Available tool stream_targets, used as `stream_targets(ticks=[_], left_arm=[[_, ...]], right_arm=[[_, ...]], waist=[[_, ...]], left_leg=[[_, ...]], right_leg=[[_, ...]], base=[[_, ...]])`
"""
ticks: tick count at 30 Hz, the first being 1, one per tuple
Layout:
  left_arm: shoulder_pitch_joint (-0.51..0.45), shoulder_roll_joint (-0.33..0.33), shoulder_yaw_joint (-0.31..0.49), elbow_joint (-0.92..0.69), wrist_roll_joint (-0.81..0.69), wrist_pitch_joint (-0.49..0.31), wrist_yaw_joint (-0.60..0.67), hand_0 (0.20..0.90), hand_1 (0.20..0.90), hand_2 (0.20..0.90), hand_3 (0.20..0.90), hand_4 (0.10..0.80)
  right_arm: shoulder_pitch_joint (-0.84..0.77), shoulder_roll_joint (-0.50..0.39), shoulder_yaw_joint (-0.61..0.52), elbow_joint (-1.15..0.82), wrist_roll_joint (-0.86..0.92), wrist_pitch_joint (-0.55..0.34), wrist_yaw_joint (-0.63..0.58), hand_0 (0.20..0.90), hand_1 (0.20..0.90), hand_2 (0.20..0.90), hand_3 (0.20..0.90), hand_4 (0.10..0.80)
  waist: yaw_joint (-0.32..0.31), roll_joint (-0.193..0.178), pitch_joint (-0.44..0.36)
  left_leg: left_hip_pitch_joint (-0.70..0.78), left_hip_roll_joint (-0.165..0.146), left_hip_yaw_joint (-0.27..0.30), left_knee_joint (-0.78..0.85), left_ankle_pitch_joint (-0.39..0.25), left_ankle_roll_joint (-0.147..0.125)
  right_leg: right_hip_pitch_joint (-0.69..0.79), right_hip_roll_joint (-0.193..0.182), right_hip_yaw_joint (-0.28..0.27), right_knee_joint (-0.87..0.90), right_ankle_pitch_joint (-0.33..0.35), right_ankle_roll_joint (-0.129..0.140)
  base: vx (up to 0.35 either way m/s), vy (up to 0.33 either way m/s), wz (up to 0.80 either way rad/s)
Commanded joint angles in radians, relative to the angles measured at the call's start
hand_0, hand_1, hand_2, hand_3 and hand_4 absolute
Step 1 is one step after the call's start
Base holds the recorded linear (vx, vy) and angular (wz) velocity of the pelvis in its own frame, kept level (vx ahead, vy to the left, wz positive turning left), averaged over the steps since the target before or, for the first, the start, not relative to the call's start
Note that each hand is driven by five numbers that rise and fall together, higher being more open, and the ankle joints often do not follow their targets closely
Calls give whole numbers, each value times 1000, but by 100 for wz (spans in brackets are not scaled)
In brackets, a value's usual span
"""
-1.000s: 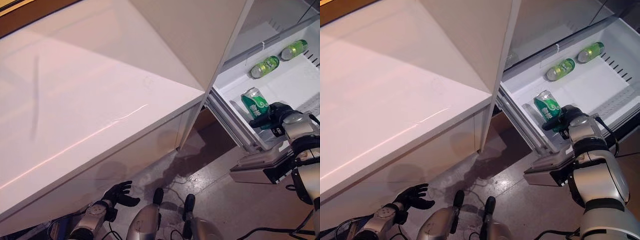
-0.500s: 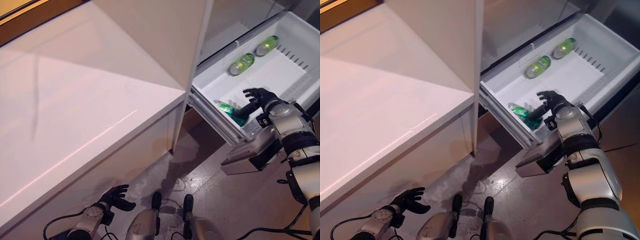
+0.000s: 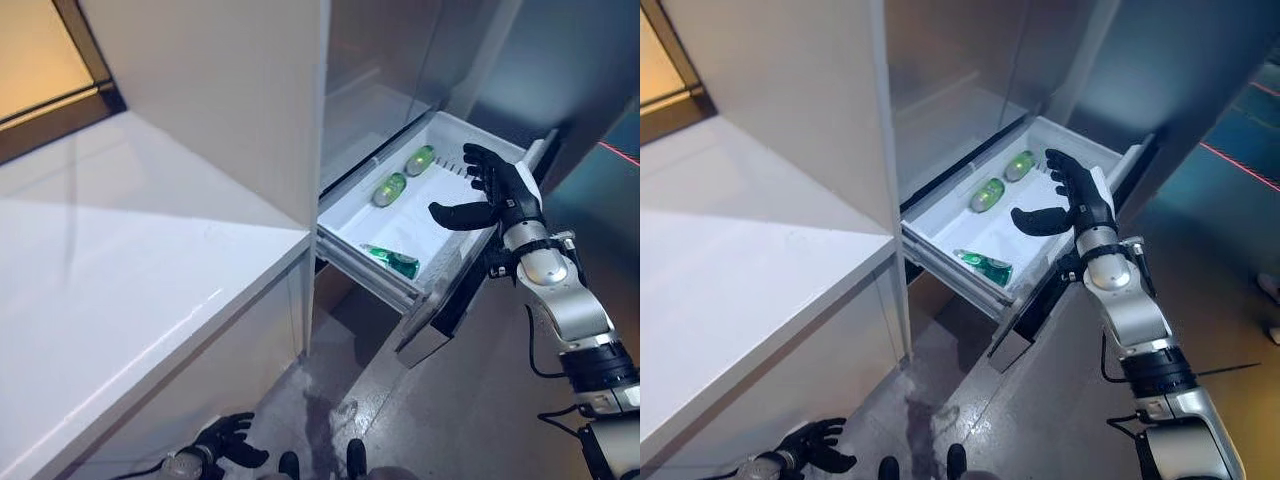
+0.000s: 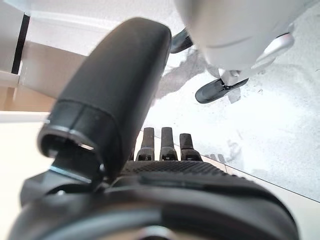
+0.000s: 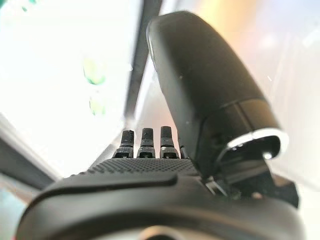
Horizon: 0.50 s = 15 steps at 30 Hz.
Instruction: Put drinks into fridge and close the fridge
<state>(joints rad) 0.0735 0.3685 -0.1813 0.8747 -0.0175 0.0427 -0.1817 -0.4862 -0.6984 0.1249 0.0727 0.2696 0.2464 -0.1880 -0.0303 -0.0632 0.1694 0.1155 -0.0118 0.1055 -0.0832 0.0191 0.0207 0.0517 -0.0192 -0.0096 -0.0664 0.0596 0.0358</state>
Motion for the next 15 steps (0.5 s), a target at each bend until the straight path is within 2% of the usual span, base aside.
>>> stream_targets(ticks=[1, 8, 9, 15], left_arm=[[9, 0, -16, 59, 17, -35, 27, 900, 900, 900, 900, 800], [15, -23, -13, 116, 12, -41, 67, 900, 900, 900, 900, 800], [11, -28, -14, 131, 1, -41, 76, 900, 900, 900, 900, 800], [1, -44, -28, 160, -27, -52, 90, 900, 900, 900, 900, 800]], right_arm=[[-38, -37, -154, -66, 27, -177, -110, 900, 900, 900, 900, 800], [22, -9, -251, -39, 121, -297, -232, 900, 900, 900, 900, 800], [41, 13, -273, -6, 155, -331, -287, 900, 900, 900, 900, 800], [80, 82, -311, 111, 238, -397, -343, 900, 900, 900, 900, 800]], waist=[[8, 27, -98], [-6, 32, -112], [-9, 34, -116], [-11, 46, -123]], left_leg=[[-30, -13, -2, 87, -121, 12], [-19, -15, 1, 90, -133, 14], [-17, -15, 1, 92, -136, 14], [-3, -16, -2, 90, -143, 18]], right_leg=[[-38, 55, -11, 124, -124, 28], [-25, 47, -8, 124, -134, 26], [-24, 44, -7, 127, -135, 27], [-13, 35, -10, 130, -139, 26]], base=[[-20, 93, -7], [-23, 56, -6], [-30, 69, -3], [-3, 63, 0]])
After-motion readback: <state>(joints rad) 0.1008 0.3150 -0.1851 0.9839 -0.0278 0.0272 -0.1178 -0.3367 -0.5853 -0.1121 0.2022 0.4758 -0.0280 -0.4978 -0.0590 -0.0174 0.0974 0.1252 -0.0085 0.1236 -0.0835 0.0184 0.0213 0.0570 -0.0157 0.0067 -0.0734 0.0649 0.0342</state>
